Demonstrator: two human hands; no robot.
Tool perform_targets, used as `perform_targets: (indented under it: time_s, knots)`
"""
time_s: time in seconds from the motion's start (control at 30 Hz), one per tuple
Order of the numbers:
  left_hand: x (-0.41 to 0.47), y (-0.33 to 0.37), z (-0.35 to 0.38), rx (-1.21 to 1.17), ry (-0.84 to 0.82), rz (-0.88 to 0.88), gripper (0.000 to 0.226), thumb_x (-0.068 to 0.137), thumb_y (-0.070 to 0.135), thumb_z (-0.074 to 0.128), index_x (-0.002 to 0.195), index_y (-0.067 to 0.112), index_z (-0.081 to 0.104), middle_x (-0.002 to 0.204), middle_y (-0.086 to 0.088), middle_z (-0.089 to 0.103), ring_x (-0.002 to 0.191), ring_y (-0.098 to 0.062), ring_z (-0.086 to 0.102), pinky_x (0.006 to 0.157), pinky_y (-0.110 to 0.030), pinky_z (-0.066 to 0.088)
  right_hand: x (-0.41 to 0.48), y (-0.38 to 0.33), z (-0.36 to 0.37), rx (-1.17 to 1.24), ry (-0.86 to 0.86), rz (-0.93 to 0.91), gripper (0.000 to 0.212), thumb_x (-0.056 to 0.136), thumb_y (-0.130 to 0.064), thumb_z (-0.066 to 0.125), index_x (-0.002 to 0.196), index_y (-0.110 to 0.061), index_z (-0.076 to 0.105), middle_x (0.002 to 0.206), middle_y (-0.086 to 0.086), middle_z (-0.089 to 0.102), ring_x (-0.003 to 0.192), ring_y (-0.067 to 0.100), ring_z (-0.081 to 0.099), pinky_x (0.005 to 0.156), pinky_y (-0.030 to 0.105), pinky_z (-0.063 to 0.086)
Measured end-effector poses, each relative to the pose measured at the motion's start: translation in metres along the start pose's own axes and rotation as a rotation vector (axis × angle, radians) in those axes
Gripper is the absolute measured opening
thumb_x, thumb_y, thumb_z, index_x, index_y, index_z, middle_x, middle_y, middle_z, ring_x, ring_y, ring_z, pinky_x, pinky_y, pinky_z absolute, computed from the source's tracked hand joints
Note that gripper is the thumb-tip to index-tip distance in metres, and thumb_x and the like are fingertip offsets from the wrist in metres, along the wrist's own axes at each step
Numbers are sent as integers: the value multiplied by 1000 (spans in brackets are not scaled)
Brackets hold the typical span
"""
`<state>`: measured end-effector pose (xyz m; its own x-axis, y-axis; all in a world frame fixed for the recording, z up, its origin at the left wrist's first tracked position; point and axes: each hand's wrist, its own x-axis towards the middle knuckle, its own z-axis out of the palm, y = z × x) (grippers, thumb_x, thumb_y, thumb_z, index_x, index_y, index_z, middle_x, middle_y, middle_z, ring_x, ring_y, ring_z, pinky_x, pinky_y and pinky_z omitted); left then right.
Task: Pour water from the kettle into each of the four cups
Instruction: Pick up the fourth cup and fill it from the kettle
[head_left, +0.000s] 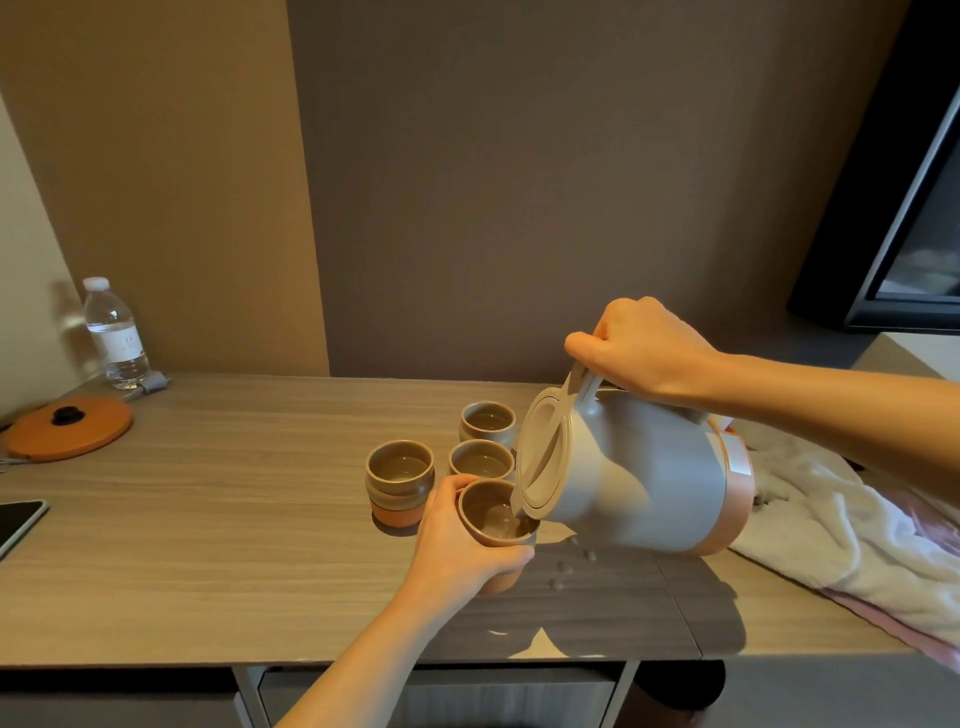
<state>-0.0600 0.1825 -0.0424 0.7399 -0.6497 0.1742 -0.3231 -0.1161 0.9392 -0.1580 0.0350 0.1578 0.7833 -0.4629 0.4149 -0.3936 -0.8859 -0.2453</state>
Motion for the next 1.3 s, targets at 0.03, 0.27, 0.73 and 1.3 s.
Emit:
perform_targets:
  time_s: [0.03, 0.27, 0.73, 1.3]
  knots:
    - [0, 0, 0, 1, 3, 0, 82, 49, 33, 93, 115, 35, 45, 111, 16, 55, 104, -9, 55, 83, -21, 49, 0, 2, 0, 15, 4, 9, 52, 88, -32, 51, 43, -14, 32, 42, 0, 27, 44, 17, 24, 43, 26, 23]
    - [6, 4, -9, -37, 20, -19, 88, 41, 39, 93, 115, 38, 45, 115, 14, 57, 106, -8, 55, 83, -26, 50, 1, 26, -4, 214, 57, 177, 45, 82, -33, 50, 45, -9, 40, 42, 6, 40, 51, 24, 37, 58, 43, 46]
    - [32, 53, -27, -61, 60, 12, 77, 53, 28, 94, 114, 34, 46, 107, 16, 56, 98, -6, 53, 74, -26, 48, -10, 60, -12, 846, 141, 537, 28, 79, -22, 50, 54, -13, 41, 36, -3, 34, 35, 12, 26, 40, 23, 25]
    - [133, 51, -68, 107, 239, 11, 83, 61, 33, 90, 127, 25, 40, 124, 0, 49, 111, -19, 48, 82, -32, 46, -10, 102, 21, 1129, 291, 714, 31, 88, -31, 52, 66, -10, 56, 45, -2, 47, 48, 11, 39, 53, 26, 35]
